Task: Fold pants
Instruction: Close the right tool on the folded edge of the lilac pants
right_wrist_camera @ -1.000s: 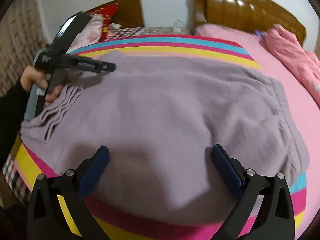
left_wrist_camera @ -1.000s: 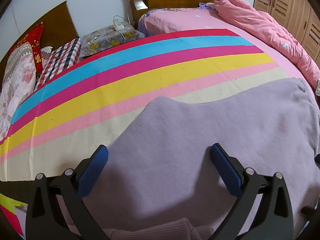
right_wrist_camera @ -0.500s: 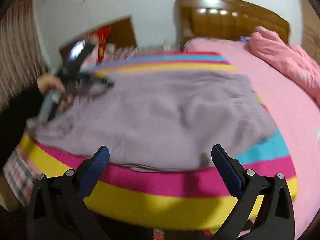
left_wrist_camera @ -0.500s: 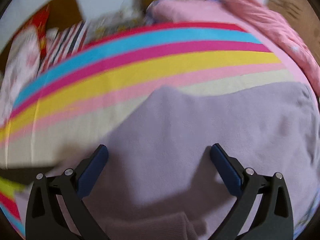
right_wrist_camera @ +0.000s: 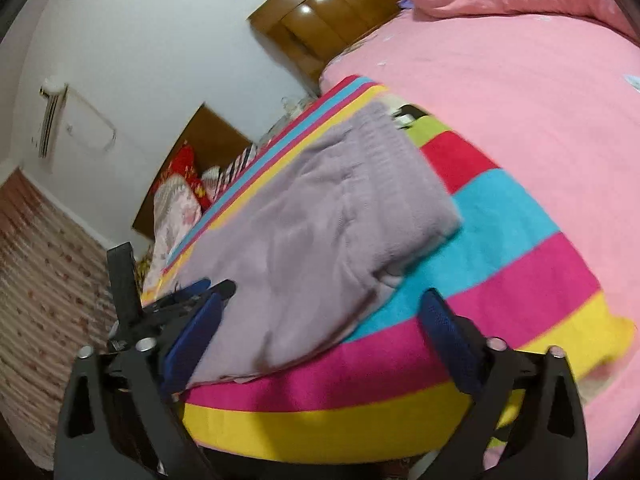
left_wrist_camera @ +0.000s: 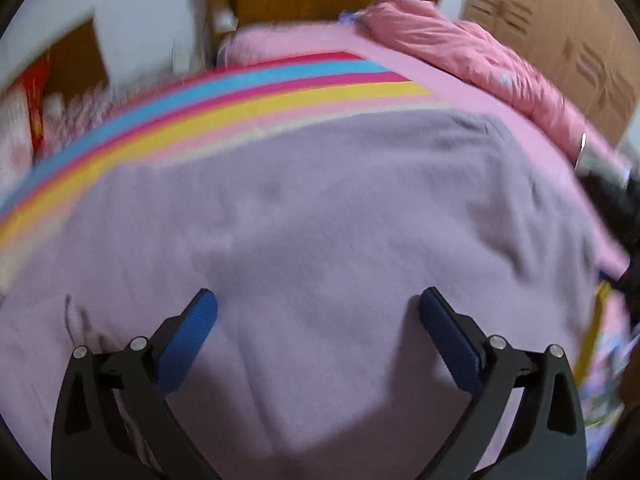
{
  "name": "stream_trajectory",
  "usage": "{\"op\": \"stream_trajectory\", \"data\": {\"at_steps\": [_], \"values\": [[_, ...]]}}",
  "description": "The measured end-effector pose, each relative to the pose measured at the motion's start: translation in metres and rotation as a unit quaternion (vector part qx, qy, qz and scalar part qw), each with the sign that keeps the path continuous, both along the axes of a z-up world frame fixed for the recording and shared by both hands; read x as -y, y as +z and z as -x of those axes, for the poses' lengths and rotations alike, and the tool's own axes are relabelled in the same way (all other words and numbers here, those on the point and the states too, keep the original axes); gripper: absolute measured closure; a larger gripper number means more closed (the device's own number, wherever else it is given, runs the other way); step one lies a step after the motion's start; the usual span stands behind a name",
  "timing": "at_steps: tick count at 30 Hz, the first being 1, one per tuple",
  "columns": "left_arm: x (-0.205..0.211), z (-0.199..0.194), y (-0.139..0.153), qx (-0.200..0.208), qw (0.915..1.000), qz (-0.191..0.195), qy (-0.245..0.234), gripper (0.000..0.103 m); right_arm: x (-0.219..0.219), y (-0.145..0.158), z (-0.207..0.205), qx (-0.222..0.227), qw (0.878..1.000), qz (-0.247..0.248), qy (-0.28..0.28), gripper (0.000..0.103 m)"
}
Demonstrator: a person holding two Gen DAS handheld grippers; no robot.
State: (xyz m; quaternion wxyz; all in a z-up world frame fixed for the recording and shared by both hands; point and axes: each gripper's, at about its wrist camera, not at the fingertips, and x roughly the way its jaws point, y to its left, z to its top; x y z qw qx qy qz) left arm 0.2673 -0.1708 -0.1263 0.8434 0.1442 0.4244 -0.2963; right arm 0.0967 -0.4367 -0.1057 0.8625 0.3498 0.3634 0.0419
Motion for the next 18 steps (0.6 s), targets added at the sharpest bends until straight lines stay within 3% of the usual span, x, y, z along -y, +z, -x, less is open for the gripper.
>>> {"op": "stream_trajectory", "data": {"at_steps": [1,6,8,12,15,18], "values": [[0.0,-0.001,0.0,-0.002,1.0,0.003,0.005,0.001,-0.006,-0.004,-0.006,-0.018,1.0,0.014,0.009,0.021],[-0.006,-0.001,-0.002,-0.005,0.9999,0.015,0.006,0.001,-0.027,0.001,-0.015,-0.05,0.997,0.066,-0.009,0.026],[-0.007,0.0,-0.002,-0.005,0.9999,0.015,0.006,0.001,-0.025,0.002,-0.017,-0.065,0.995,0.059,-0.037,0.031],[-0.011,0.0,0.001,-0.006,0.9998,0.02,0.005,0.001,-0.015,-0.003,-0.024,-0.075,0.993,0.032,-0.083,0.031],[-0.011,-0.002,0.004,-0.009,0.9996,0.026,0.005,0.002,-0.005,-0.006,-0.025,-0.086,0.988,0.013,-0.126,0.048],[-0.012,-0.002,0.005,-0.009,0.9995,0.029,0.004,0.002,-0.001,-0.008,-0.035,-0.102,0.988,0.01,-0.117,0.046]]}}
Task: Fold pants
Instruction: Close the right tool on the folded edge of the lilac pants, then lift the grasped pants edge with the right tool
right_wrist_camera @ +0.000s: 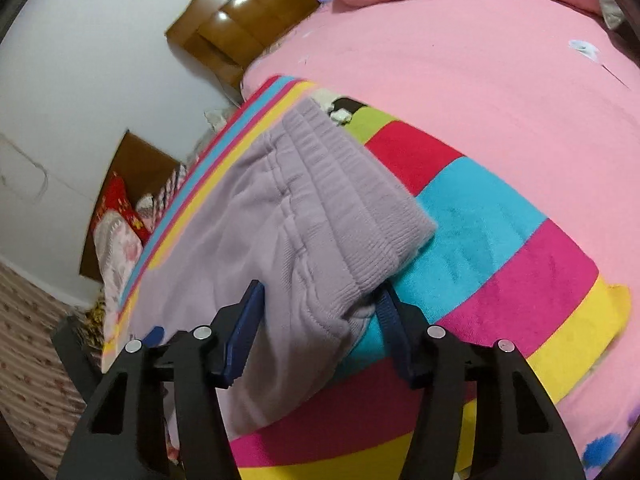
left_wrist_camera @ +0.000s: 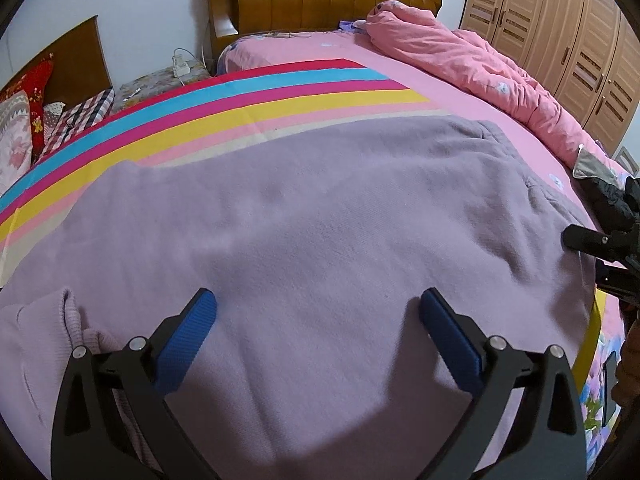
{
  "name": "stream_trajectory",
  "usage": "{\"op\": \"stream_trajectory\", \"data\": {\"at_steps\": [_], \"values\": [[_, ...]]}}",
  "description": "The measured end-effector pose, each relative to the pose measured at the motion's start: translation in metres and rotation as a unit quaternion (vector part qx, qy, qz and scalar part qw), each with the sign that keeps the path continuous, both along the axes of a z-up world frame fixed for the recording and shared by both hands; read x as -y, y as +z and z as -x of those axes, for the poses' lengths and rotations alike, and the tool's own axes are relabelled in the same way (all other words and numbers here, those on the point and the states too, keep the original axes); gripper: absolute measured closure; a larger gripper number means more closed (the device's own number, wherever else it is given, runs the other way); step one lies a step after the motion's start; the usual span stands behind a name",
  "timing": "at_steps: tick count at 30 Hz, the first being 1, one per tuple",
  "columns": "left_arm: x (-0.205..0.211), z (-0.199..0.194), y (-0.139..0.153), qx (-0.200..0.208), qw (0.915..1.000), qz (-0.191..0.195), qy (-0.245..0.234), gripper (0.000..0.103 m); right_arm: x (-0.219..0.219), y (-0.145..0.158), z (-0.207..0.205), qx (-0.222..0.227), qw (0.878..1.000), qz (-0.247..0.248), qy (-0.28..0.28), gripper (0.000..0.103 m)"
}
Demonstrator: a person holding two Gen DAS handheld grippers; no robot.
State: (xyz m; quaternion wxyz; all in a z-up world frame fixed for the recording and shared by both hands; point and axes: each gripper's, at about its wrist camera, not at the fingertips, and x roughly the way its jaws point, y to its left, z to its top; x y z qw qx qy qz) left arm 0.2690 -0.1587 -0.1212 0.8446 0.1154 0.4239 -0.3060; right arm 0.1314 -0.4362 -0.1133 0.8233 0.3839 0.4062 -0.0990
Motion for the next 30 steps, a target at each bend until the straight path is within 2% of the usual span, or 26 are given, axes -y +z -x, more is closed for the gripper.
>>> {"op": "stream_trajectory", "data": {"at_steps": [2,4,7,9,11,14,15,17,19,20,21,22,23,24,26,28,30], "values": [[0.0,-0.001,0.0,-0.001,1.0,0.002,0.0,0.002,-0.005,0.002,-0.013,-0.022,0.999,0.01,0.046,0.043],[-0.003,-0.001,0.001,-0.002,1.0,0.006,0.0,0.002,-0.005,0.002,-0.015,-0.034,0.996,-0.018,0.085,0.043],[-0.005,-0.002,0.001,-0.005,0.9998,0.016,0.0,0.002,-0.001,0.001,-0.01,-0.035,0.993,-0.033,0.109,0.043],[-0.005,-0.001,0.002,-0.006,0.9998,0.017,0.0,0.002,-0.001,0.004,-0.01,-0.038,0.994,-0.023,0.095,0.044],[-0.005,-0.001,0.001,-0.004,0.9999,0.013,-0.001,0.002,-0.002,0.006,-0.016,-0.038,0.997,0.008,0.063,0.043],[-0.004,0.0,0.001,-0.003,1.0,0.009,0.0,0.002,-0.004,0.004,-0.021,-0.029,0.999,0.013,0.035,0.042],[-0.003,0.0,0.001,-0.003,1.0,0.009,0.001,0.002,-0.006,0.004,-0.021,-0.029,0.999,0.021,0.038,0.043],[-0.005,0.0,0.005,-0.011,0.9997,0.015,0.017,0.002,-0.005,0.002,-0.016,-0.022,0.999,0.022,0.043,0.054],[-0.019,0.001,0.021,-0.041,0.9969,0.061,0.026,0.005,0.003,-0.003,-0.01,-0.001,0.999,-0.006,0.049,0.057],[-0.043,0.004,0.043,-0.057,0.9875,0.145,0.026,0.003,0.008,-0.006,-0.006,0.015,0.998,-0.024,0.05,0.058],[-0.062,0.006,0.061,-0.048,0.9808,0.186,0.032,0.001,0.008,-0.009,-0.005,0.028,0.998,-0.03,0.051,0.058],[-0.08,0.006,0.075,-0.025,0.9793,0.195,0.046,0.001,0.007,-0.011,-0.005,0.04,0.997,-0.032,0.049,0.059],[-0.094,0.005,0.084,-0.004,0.9807,0.185,0.062,0.001,0.005,-0.009,-0.007,0.045,0.997,-0.032,0.046,0.059],[-0.116,0.0,0.09,0.017,0.9828,0.157,0.096,0.001,0.006,-0.01,-0.007,0.049,0.997,-0.036,0.041,0.059],[-0.156,-0.01,0.086,0.022,0.9799,0.113,0.163,0.002,0.007,-0.014,-0.006,0.067,0.996,-0.051,0.024,0.058],[-0.209,-0.018,0.071,-0.001,0.9669,0.106,0.232,0.002,0.005,-0.016,-0.002,0.083,0.995,-0.048,0.011,0.058],[-0.248,-0.022,0.053,-0.028,0.955,0.113,0.273,0.002,0.003,-0.015,-0.001,0.084,0.996,-0.033,0.009,0.054]]}}
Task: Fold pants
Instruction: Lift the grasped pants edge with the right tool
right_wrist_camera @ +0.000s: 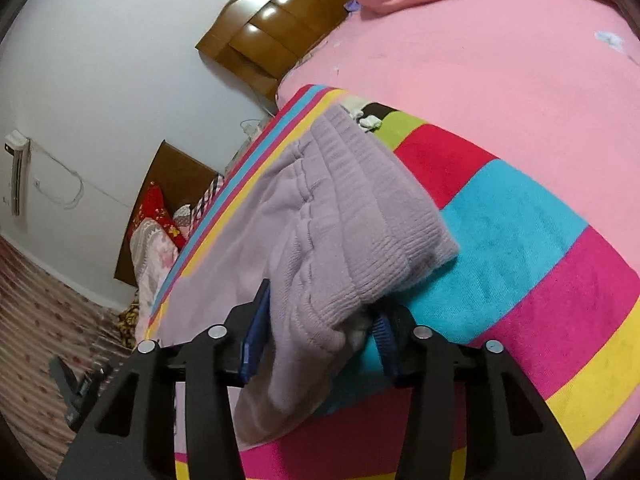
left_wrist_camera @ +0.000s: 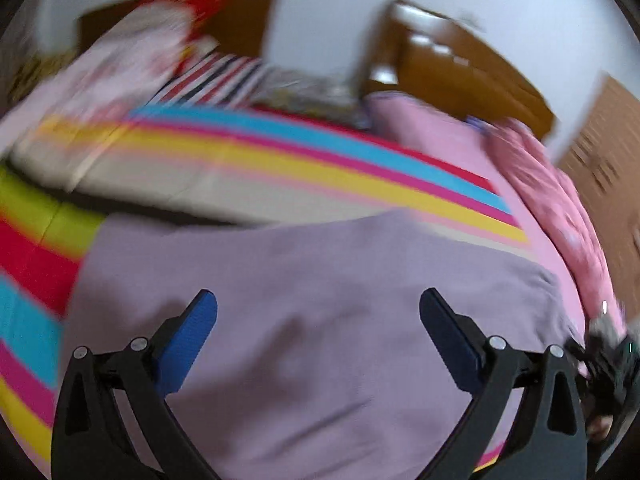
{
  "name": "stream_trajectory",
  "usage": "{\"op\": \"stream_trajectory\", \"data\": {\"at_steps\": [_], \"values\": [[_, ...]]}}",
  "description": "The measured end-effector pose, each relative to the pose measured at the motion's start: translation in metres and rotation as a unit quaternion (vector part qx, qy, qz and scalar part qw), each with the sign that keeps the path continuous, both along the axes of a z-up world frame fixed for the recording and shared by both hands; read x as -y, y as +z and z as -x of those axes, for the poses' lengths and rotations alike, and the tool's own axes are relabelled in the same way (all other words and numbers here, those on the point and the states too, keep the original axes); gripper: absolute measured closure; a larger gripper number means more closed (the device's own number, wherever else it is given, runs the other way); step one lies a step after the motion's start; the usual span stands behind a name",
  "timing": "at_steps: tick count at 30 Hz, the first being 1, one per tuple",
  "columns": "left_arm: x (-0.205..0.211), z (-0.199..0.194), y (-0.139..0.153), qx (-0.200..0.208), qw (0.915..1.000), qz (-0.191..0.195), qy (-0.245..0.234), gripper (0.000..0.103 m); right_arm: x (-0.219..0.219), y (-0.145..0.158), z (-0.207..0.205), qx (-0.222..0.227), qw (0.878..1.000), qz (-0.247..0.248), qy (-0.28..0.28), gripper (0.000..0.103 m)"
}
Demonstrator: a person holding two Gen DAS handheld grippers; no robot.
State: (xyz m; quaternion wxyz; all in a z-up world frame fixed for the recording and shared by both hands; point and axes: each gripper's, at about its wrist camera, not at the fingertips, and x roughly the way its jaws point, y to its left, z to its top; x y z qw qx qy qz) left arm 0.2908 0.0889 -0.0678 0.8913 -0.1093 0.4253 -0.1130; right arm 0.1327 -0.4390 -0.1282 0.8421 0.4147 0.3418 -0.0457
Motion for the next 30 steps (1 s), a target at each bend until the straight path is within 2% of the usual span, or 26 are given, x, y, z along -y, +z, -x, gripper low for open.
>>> {"op": "stream_trajectory", "data": {"at_steps": [1,3,4,5,6,8,9,12,14,16,18,19,20,21,22,23,25,27,29,30], "values": [[-0.022,-0.003,-0.013,-0.02,0.9995,0.003,0.024,0.002,-0.002,0.001,-0.002,-0.003,1.0,0.009,0.0,0.052],[-0.046,-0.005,-0.028,-0.04,0.9984,0.009,0.04,0.002,-0.004,0.002,-0.005,-0.008,1.0,0.022,0.003,0.055],[-0.052,-0.005,-0.034,-0.037,0.9988,0.019,0.027,0.002,-0.004,0.002,-0.005,-0.014,1.0,0.025,0.001,0.058],[-0.051,-0.003,-0.037,-0.026,0.9995,0.008,0.012,0.002,-0.003,0.003,-0.004,-0.015,1.0,0.023,-0.001,0.06],[-0.044,-0.002,-0.039,-0.016,0.9996,-0.024,0.0,0.002,-0.002,0.002,-0.004,-0.014,1.0,0.019,-0.004,0.06],[-0.015,0.0,-0.048,-0.004,0.9909,-0.134,-0.015,0.001,-0.003,0.003,-0.003,-0.012,1.0,0.017,-0.012,0.062],[-0.009,0.002,-0.05,0.005,0.9875,-0.157,-0.011,0.001,-0.004,0.004,-0.002,-0.01,1.0,0.016,-0.018,0.063],[-0.015,0.002,-0.052,0.006,0.9895,-0.144,0.009,0.001,-0.018,0.023,0.0,0.014,0.998,0.045,-0.035,0.07],[-0.017,0.002,-0.052,0.007,0.99,-0.141,0.002,0.001,-0.049,0.058,-0.006,0.03,0.992,0.121,-0.027,0.073],[-0.022,0.003,-0.051,0.012,0.9915,-0.129,-0.004,0.002,-0.086,0.088,-0.014,0.045,0.98,0.195,-0.008,0.074],[-0.039,0.011,-0.046,0.024,0.997,-0.072,-0.016,0.002,-0.151,0.122,-0.023,0.079,0.956,0.281,0.042,0.076],[-0.053,0.015,-0.04,0.029,0.9992,-0.021,-0.017,0.002,-0.187,0.134,-0.026,0.095,0.939,0.323,0.071,0.076],[-0.07,0.019,-0.033,0.032,0.9988,0.034,-0.014,0.002,-0.233,0.142,-0.028,0.115,0.914,0.373,0.107,0.076],[-0.082,0.024,-0.029,0.033,0.9969,0.071,-0.009,0.002,-0.274,0.143,-0.027,0.132,0.89,0.412,0.143,0.076],[-0.094,0.026,-0.025,0.033,0.9952,0.092,-0.001,0.002,-0.302,0.14,-0.026,0.141,0.873,0.437,0.166,0.076],[-0.106,0.03,-0.02,0.033,0.9947,0.097,0.01,0.002,-0.344,0.129,-0.023,0.152,0.842,0.477,0.203,0.076],[-0.123,0.04,-0.015,0.035,0.9947,0.095,0.017,0.002,-0.4,0.101,-0.018,0.158,0.795,0.526,0.257,0.076],[-0.141,0.052,-0.016,0.032,0.9929,0.114,0.01,0.002,-0.445,0.059,-0.013,0.148,0.751,0.556,0.324,0.076],[-0.153,0.065,-0.019,0.024,0.9909,0.132,0.0,0.002,-0.468,0.026,-0.011,0.127,0.724,0.567,0.371,0.077],[-0.156,0.07,-0.019,0.022,0.9904,0.137,-0.001,0.002,-0.472,0.015,-0.01,0.121,0.718,0.572,0.378,0.077]]}}
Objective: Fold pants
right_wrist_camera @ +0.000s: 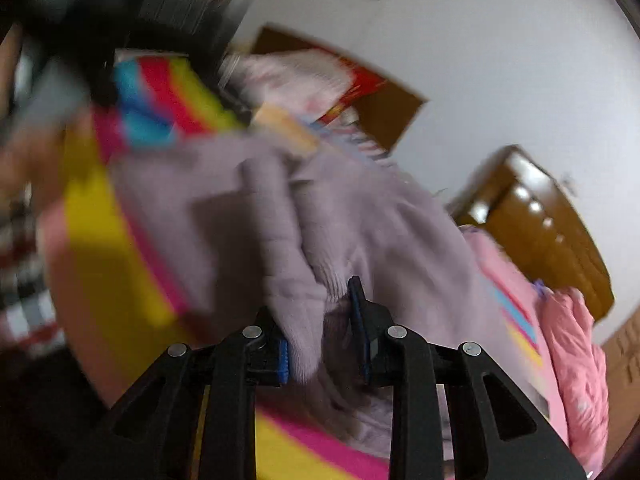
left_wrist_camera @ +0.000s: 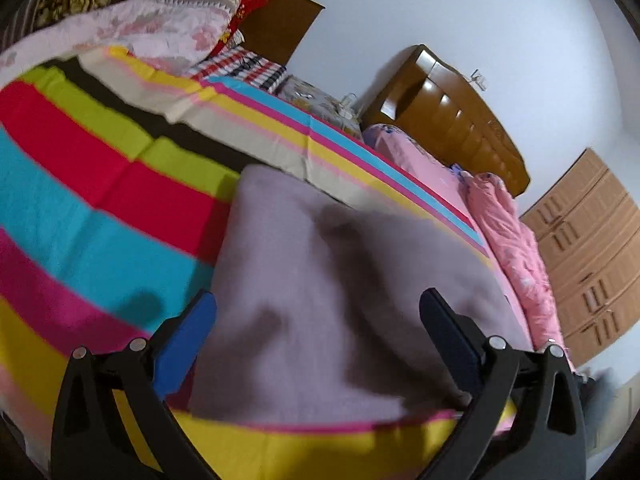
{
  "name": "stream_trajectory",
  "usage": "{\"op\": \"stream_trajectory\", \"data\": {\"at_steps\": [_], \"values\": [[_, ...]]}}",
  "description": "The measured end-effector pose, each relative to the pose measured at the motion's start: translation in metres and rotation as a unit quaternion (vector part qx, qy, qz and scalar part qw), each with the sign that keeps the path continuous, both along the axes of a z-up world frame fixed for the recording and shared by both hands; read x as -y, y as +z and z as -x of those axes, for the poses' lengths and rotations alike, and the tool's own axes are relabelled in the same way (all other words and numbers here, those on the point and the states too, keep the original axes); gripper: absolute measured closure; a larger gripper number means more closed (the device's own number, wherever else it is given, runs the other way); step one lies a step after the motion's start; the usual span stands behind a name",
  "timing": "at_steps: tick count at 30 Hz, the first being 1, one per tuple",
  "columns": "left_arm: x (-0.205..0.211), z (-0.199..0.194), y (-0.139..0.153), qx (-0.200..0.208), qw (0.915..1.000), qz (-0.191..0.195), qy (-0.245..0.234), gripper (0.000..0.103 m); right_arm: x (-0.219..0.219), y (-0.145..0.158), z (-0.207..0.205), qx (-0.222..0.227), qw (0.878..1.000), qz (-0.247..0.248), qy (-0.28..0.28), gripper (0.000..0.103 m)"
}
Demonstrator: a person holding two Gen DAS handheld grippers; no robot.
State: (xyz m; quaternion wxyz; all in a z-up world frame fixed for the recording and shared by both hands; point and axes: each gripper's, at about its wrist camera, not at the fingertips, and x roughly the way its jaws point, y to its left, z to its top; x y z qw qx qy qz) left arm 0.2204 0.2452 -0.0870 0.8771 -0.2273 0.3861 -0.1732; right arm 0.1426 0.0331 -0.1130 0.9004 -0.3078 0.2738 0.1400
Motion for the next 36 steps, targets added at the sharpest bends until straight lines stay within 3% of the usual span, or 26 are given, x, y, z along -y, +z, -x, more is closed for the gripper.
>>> {"op": "stream_trajectory", "data": {"at_steps": [3,6,8,10,13,16,19,21,23,27,29,31,33,36], "values": [[-0.002,0.007,-0.001,-0.008,0.9999,0.005,-0.006,0.002,0.003,-0.004,0.002,0.017,1.0,0.001,-0.003,0.077],[0.009,-0.002,0.002,-0.015,0.9968,0.062,-0.048,0.002,0.011,0.005,0.004,0.034,0.999,-0.017,-0.005,0.077],[0.022,-0.012,0.003,-0.028,0.9862,0.132,-0.096,0.002,0.013,0.012,0.01,0.062,0.998,-0.024,-0.008,0.077],[0.034,-0.025,0.0,-0.059,0.9792,0.157,-0.114,0.002,0.011,0.019,0.01,0.083,0.996,-0.037,-0.015,0.077],[0.056,-0.055,-0.009,-0.12,0.9598,0.195,-0.162,0.002,0.007,0.023,0.01,0.108,0.994,-0.029,-0.016,0.077],[0.079,-0.083,-0.022,-0.168,0.9541,0.183,-0.167,0.002,0.005,0.02,0.012,0.108,0.994,-0.026,-0.014,0.077],[0.103,-0.1,-0.031,-0.172,0.9517,0.172,-0.188,0.002,0.004,0.013,0.017,0.095,0.995,-0.013,-0.012,0.076],[0.113,-0.102,-0.034,-0.152,0.9602,0.135,-0.191,0.004,0.012,0.016,0.021,0.075,0.997,-0.026,0.0,0.07],[0.117,-0.094,-0.033,-0.122,0.965,0.111,-0.204,0.005,0.026,0.021,0.027,0.076,0.996,-0.037,0.003,0.054],[0.117,-0.087,-0.033,-0.069,0.9671,0.088,-0.229,0.007,0.075,0.033,0.052,0.087,0.988,-0.125,-0.014,0.045],[0.118,-0.079,-0.033,-0.05,0.9684,0.073,-0.233,0.007,0.108,0.036,0.069,0.112,0.978,-0.163,-0.07,0.021],[0.118,-0.076,-0.033,-0.043,0.9705,0.07,-0.227,0.007,0.151,0.039,0.085,0.117,0.959,-0.232,-0.118,0.02],[0.118,-0.075,-0.033,-0.04,0.9726,0.067,-0.219,0.005,0.177,0.038,0.089,0.1,0.945,-0.268,-0.16,0.016],[0.122,-0.074,-0.032,-0.045,0.9735,0.07,-0.213,0.002,0.192,0.019,0.062,0.028,0.951,-0.22,-0.214,0.017]]}}
